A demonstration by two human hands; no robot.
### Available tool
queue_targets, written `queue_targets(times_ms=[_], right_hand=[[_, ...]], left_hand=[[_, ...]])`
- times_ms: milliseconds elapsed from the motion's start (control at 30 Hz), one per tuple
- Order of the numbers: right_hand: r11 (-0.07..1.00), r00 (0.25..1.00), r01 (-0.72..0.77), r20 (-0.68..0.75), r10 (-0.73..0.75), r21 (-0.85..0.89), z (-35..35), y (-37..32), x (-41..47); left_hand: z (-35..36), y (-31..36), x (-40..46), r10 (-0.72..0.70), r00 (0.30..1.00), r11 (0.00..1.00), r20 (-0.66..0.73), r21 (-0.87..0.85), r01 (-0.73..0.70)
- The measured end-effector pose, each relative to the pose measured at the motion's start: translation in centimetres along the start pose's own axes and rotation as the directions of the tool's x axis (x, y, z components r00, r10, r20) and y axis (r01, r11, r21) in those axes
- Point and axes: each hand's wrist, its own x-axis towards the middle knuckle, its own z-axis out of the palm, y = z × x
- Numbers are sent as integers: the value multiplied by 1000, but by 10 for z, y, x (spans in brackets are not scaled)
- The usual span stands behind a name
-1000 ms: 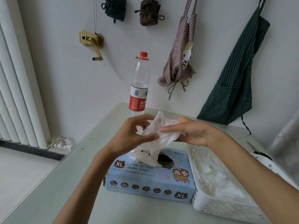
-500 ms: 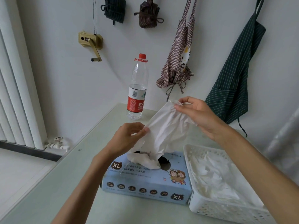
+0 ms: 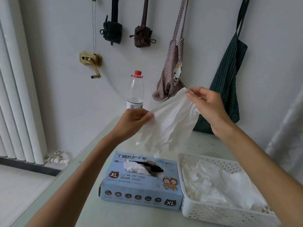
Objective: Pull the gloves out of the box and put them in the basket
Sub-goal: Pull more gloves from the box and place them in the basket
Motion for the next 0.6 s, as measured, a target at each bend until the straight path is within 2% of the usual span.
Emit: queue_targets(times_ms=[133,233,467,600], right_hand=[[998,1000,13,28,-12,-68,-18,-5,-4],[990,1000,27,3,-27,-138,-39,-5,-11],[947,992,61,-83,-91,-314,-86,-5,-39],[923,974,107,-147,-172,-370,-100,4,-58]], left_hand=[[7,7,-4,-103,984,994,145,-30,108],[24,12,-8,-87,982,994,167,-57,97],[88,30,-12,-151,987,964,54,-211,159],[128,43,-14,-183,969,970,-164,-188,151]])
